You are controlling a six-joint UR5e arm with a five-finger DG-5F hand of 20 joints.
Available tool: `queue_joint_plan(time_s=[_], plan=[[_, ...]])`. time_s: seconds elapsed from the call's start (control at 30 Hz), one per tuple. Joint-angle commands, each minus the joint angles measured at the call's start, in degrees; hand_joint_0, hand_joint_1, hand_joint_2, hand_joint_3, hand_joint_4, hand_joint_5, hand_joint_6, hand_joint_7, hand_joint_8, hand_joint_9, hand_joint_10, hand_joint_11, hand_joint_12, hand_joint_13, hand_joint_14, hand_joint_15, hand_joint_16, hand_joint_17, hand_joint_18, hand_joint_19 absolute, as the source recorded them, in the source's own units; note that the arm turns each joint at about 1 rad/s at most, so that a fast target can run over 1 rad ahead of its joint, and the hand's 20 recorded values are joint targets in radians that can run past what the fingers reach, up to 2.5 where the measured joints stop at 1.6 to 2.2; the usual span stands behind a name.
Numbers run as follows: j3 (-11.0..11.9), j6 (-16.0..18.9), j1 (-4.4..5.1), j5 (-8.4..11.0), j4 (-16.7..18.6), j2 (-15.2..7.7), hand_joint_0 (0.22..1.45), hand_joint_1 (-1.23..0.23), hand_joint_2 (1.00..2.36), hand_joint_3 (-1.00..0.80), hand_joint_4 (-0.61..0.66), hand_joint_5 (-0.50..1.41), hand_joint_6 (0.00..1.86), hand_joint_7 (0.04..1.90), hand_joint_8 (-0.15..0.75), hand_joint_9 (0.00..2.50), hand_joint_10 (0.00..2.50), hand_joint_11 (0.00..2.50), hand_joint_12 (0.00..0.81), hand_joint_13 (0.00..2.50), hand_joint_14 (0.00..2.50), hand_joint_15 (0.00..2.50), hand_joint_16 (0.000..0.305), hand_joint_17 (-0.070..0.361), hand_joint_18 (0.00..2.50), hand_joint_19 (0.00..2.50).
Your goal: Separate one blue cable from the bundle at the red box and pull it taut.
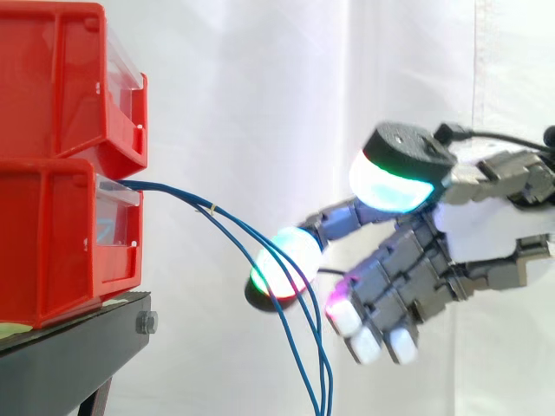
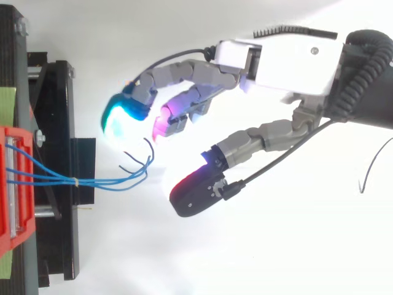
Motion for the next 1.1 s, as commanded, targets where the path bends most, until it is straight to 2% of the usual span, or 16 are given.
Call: queue_joint_plan(time_s=[0.0,0.13,0.33,0.43,0.47,0.67,0.7,0.73,0.77,0.8,0.83,0.97,1.0,1.07], plan=[[0.05,0.08,-0.1,-0.05,4.55,-0.1,0.5,-0.64,1.0,-0.5,0.05,-0.19,0.5,0.81,0.265,0.69,0.02,0.65,0.351,0.7,0.02,0.64,0.043,0.097,0.49,0.89],[0.05,-1.5,0.25,0.21,5.25,-0.18,0.5,-0.64,1.0,-0.5,0.05,-0.19,0.5,0.8,0.263,0.69,0.02,0.66,0.351,0.7,0.02,0.63,0.043,0.097,0.49,0.89],[0.58,-1.59,0.17,-0.14,8.24,-1.85,0.5,-0.64,1.0,-0.5,0.05,-0.19,0.5,0.81,0.265,0.69,0.02,0.65,0.35,0.7,0.02,0.64,0.043,0.097,0.49,0.9],[1.37,-1.5,0.17,-0.14,8.06,-2.65,0.5,-0.64,1.0,-0.5,0.05,-0.19,0.5,0.81,0.264,0.69,0.02,0.66,0.35,0.7,0.02,0.63,0.043,0.097,0.49,0.9],[1.37,-1.42,-0.01,-0.49,8.41,-3.52,0.5,-0.64,1.0,-0.5,0.05,-0.18,0.5,0.81,0.264,0.69,0.02,0.66,0.35,0.7,0.02,0.63,0.043,0.097,0.49,0.89],[1.55,-1.59,0.08,-1.28,8.59,-3.7,0.5,-0.64,1.0,-0.5,0.05,-0.18,0.5,0.81,0.265,0.69,0.02,0.65,0.35,0.7,0.02,0.64,0.044,0.098,0.49,0.9],[1.64,-1.5,0.17,-1.64,8.85,-4.84,0.5,-0.64,1.0,-0.5,0.05,-0.18,0.5,0.81,0.265,0.69,0.02,0.66,0.349,0.7,0.02,0.64,0.044,0.098,0.5,0.9],[1.64,-1.5,0.17,-1.64,8.85,-4.84,0.5,-0.64,1.0,-0.5,0.05,-0.18,0.5,0.81,0.265,0.7,0.02,0.65,0.348,0.71,0.02,0.64,0.044,0.098,0.5,0.9],[2.08,-1.24,0.25,-2.34,8.94,-5.37,0.5,-0.64,1.0,-0.5,0.05,-0.18,0.5,0.81,0.266,0.7,0.02,0.66,0.348,0.71,0.02,0.64,0.044,0.098,0.49,0.9],[2.6,-0.98,0.25,-3.39,9.12,-7.04,0.5,-0.64,1.0,-0.5,0.06,-0.18,0.5,0.81,0.265,0.7,0.02,0.66,0.347,0.71,0.02,0.63,0.044,0.098,0.5,0.9],[3.04,-0.71,0.25,-3.66,9.29,-7.3,0.5,-0.64,1.0,-0.5,0.06,-0.17,0.5,0.81,0.266,0.7,0.02,0.66,0.347,0.71,0.02,0.64,0.044,0.098,0.5,0.9],[3.39,-0.54,0.34,-4.01,9.29,-7.39,0.52,-0.65,1.0,-0.5,0.07,-0.16,0.5,0.84,0.262,0.72,0.02,0.66,0.338,0.72,0.02,0.64,0.042,0.095,0.51,0.9],[3.83,0.43,0.43,-5.06,9.12,-7.39,0.52,-0.66,1.0,-0.5,0.07,-0.15,0.5,0.85,0.261,0.72,0.02,0.66,0.336,0.72,0.02,0.64,0.042,0.094,0.51,0.9],[4.54,0.52,0.43,-5.06,8.85,-7.39,0.53,-0.67,1.0,-0.5,0.07,-0.15,0.5,0.87,0.261,0.73,0.02,0.66,0.334,0.72,0.02,0.64,0.041,0.093,0.52,0.9]])
